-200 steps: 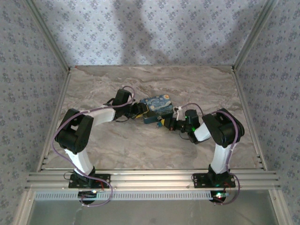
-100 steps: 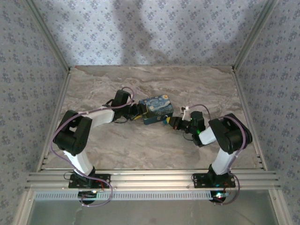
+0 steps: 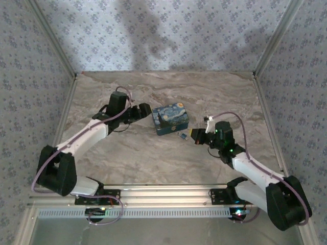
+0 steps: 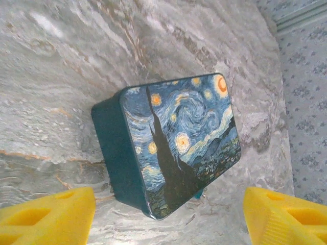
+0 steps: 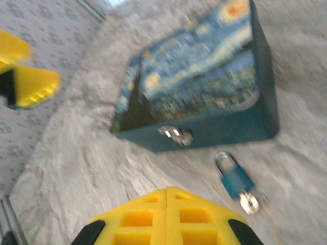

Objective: Unlock the padlock with the key

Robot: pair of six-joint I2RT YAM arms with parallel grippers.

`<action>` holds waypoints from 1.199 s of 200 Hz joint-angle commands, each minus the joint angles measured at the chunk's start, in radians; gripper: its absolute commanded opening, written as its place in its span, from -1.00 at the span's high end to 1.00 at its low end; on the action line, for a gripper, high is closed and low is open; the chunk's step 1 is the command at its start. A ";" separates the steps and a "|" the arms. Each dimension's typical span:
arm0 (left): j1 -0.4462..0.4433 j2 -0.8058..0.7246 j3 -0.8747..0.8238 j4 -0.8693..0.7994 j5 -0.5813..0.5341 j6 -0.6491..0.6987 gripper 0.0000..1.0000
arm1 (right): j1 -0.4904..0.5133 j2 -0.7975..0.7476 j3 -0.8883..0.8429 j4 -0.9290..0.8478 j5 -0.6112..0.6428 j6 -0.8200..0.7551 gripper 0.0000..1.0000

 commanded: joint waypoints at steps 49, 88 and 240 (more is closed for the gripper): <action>0.014 -0.370 -0.202 -0.133 -0.338 0.141 -0.78 | 0.031 -0.204 0.150 -0.678 0.289 -0.077 0.22; 0.046 -0.572 -0.306 -0.109 -0.594 0.306 -0.96 | -0.086 -0.251 0.194 -0.635 0.447 -0.180 -0.52; 0.422 -0.136 -0.622 0.830 -0.401 0.686 -0.96 | -0.489 0.476 -0.068 0.701 0.277 -0.522 -1.00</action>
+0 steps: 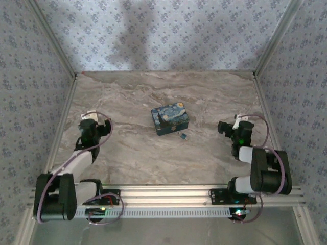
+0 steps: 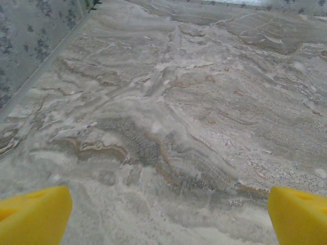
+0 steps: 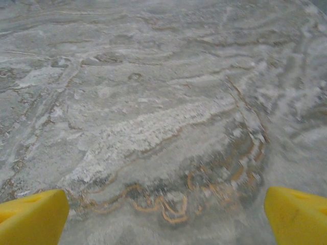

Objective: Unlock the padlock with the key

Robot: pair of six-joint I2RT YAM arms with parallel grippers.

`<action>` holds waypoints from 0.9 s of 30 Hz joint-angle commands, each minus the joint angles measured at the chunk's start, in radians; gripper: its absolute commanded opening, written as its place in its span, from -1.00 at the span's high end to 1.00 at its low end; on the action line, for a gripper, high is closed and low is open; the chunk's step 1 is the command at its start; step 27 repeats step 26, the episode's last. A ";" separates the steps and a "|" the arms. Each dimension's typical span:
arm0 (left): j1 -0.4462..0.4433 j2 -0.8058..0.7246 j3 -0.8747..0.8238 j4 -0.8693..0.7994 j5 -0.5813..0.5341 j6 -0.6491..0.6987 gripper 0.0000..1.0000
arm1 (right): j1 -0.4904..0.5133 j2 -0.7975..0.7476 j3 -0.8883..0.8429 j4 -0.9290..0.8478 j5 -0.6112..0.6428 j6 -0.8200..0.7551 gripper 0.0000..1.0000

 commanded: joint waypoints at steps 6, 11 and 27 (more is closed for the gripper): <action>0.021 0.242 0.003 0.369 0.122 0.112 -0.96 | 0.055 0.119 0.089 0.112 -0.027 -0.093 -1.00; 0.031 0.377 0.049 0.404 0.162 0.118 -0.96 | 0.071 0.116 0.095 0.099 0.009 -0.101 -1.00; 0.059 0.381 0.066 0.375 0.170 0.087 -0.96 | 0.082 0.113 0.095 0.096 0.029 -0.106 -1.00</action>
